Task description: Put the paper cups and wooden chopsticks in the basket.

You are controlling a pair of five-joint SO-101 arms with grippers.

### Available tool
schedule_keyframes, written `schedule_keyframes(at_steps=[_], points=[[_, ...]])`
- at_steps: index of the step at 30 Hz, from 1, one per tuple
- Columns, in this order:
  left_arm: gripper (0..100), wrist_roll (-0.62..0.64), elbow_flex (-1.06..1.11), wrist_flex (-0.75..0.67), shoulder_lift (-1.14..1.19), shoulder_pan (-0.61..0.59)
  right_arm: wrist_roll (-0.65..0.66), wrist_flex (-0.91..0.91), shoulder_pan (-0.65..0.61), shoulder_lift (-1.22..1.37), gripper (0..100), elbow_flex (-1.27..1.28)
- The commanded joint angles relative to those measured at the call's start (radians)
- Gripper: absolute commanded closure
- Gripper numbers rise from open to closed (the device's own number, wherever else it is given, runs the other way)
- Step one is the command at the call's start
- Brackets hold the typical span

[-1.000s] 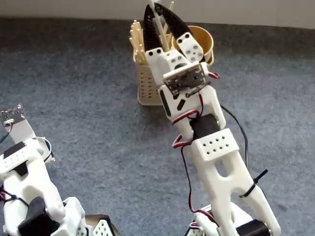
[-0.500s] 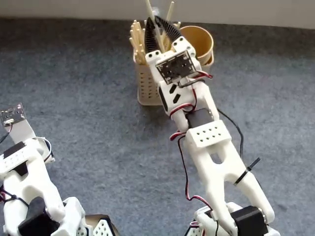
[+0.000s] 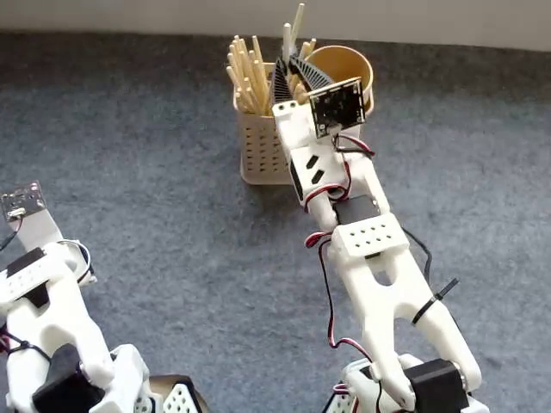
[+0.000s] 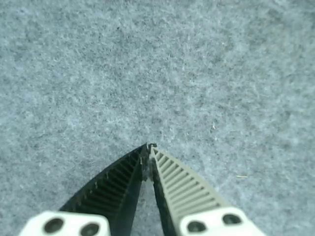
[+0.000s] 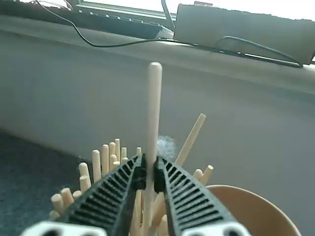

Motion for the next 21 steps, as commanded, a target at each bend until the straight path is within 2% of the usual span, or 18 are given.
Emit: schedule_keyframes(at_steps=[1,6,21], points=[[97,-0.009,-0.005,-0.015,-0.024,0.005,-0.011,0.05,0.013,-0.021,87.6,-0.012],[97,-0.009,-0.005,-0.015,-0.024,0.005,-0.011,0.139,0.012,-0.054,87.2,-0.012],[97,-0.009,-0.004,-0.012,-0.031,0.05,-0.009,0.453,-0.056,-0.565,87.2,0.156]])
